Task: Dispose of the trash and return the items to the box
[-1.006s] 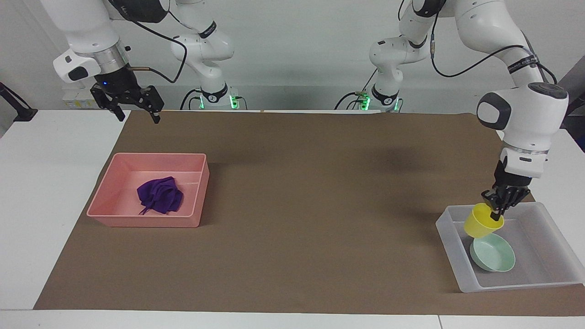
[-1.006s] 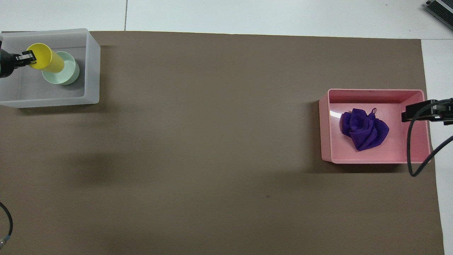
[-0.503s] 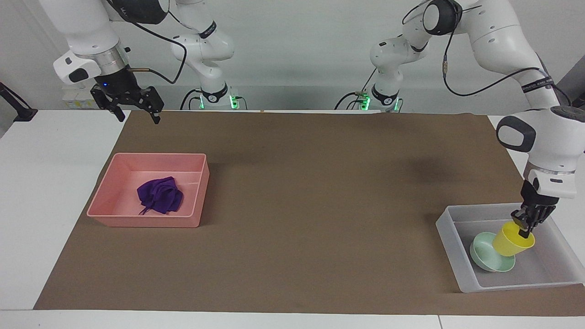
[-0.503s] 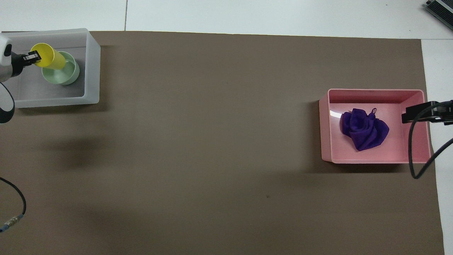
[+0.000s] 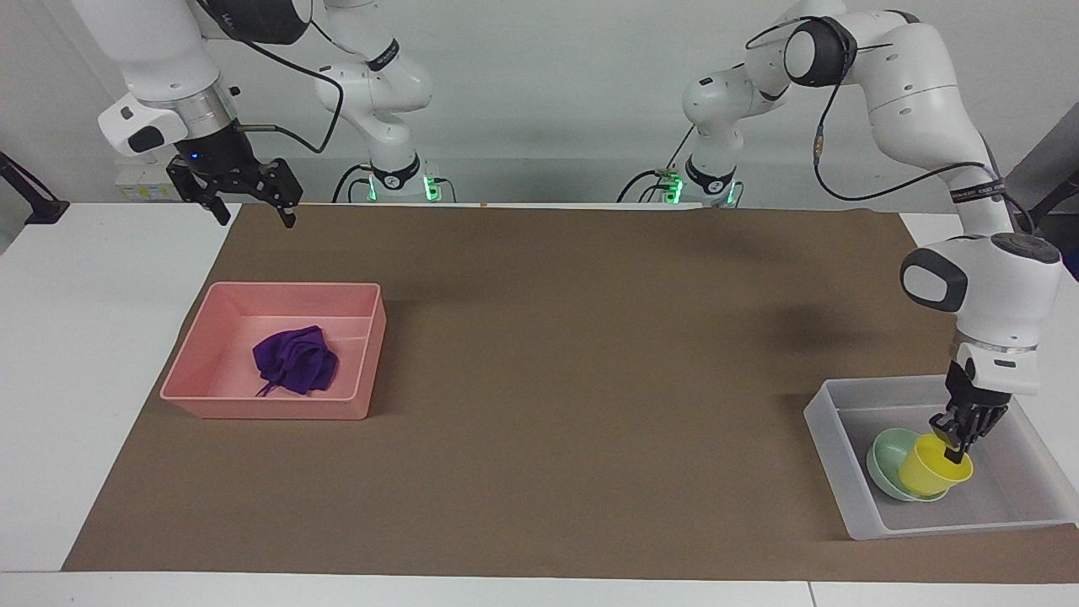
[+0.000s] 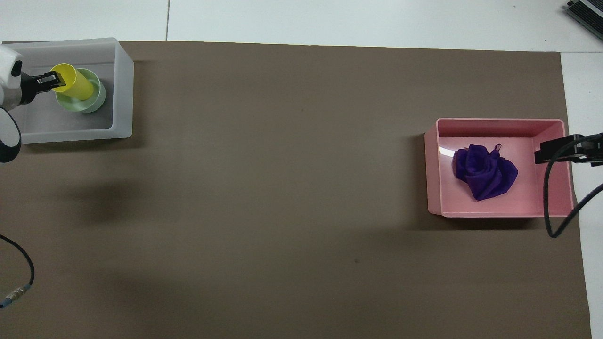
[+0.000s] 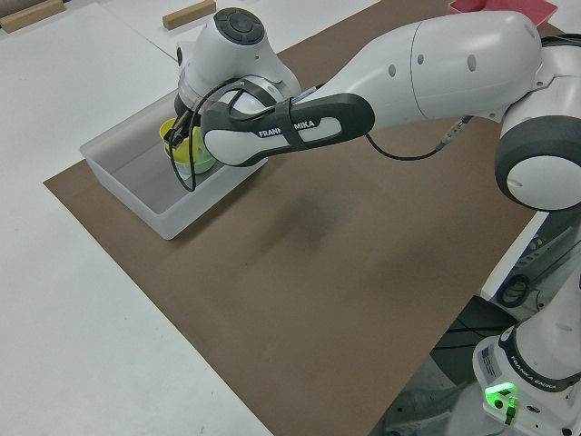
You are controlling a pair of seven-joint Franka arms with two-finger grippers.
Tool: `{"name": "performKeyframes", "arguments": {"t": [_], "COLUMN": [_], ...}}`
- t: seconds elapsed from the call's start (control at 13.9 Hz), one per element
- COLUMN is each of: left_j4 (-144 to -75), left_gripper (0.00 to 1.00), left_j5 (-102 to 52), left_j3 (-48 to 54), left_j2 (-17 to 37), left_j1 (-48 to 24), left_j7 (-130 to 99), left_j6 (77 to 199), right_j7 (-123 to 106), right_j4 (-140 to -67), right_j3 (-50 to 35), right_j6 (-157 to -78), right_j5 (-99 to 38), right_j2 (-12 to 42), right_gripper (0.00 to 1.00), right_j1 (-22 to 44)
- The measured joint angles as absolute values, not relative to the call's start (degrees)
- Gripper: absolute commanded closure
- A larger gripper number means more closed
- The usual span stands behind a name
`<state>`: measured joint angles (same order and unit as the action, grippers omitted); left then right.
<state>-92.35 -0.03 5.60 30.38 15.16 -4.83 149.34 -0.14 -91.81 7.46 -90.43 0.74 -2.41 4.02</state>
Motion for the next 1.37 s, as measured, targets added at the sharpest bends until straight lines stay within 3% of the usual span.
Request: {"name": "performKeyframes", "arguments": {"t": [0.22,0.5,1.01,1.37], "left_j4": [-91.42,-91.41,-97.38,-96.30], "left_gripper": [0.00,0.00,0.00,0.00], "left_j5": [0.11,0.10,0.10,0.10], "left_j3": [6.25,6.68,6.90,6.42], "left_j2": [27.97,20.94,8.99,2.96], "left_j1": [14.73,13.03,0.96,-0.41], "left_j7": [-3.26,4.57,3.01,2.60], "left_j6": [143.55,130.16,117.03,106.80], "right_j7": [-0.14,-0.14,-0.15,-0.15], "right_j4": [-91.81,-91.81,-91.82,-91.82], "right_j3": [7.46,7.46,7.46,7.46], "right_j6": [-90.43,-90.43,-90.43,-90.43], "right_j5": [0.74,0.74,0.74,0.74], "right_j2": [-2.41,-2.41,-2.41,-2.41], "right_gripper": [0.00,0.00,0.00,0.00], "right_j1": [4.02,4.02,4.02,4.02]}}
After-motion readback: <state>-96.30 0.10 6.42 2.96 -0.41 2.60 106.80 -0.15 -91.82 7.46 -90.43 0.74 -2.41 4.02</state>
